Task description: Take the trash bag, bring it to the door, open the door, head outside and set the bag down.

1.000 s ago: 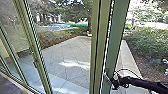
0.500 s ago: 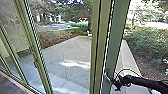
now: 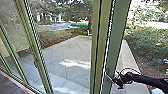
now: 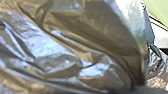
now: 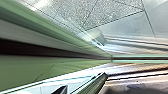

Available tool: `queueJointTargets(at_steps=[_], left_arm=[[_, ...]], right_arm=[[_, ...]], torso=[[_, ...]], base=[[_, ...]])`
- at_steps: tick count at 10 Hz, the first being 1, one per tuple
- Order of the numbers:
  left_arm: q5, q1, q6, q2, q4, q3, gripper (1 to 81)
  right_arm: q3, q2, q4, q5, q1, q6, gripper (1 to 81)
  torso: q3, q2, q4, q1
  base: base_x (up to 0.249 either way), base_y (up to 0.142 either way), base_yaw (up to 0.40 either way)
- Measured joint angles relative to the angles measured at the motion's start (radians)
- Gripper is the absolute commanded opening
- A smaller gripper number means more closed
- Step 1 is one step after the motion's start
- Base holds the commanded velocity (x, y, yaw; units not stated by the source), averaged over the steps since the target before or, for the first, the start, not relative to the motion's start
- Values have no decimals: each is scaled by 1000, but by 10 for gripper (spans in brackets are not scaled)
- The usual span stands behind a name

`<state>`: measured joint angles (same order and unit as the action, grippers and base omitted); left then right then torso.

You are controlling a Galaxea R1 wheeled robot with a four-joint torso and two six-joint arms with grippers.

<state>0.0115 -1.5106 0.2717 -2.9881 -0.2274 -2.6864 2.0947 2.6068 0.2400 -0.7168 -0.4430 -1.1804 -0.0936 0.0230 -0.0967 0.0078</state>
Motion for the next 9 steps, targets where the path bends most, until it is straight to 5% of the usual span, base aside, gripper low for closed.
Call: queueJointTargets(at_steps=[5,9], left_arm=[[3,0,0,5,-13,1,10],[3,0,0,4,-24,2,10]], right_arm=[[-55,-48,79,-79,71,-44,811],[-60,-75,188,-68,130,-4,811]], torso=[[0,0,0,0],[0,0,1,1]], base=[[0,0,0],[0,0,0]])
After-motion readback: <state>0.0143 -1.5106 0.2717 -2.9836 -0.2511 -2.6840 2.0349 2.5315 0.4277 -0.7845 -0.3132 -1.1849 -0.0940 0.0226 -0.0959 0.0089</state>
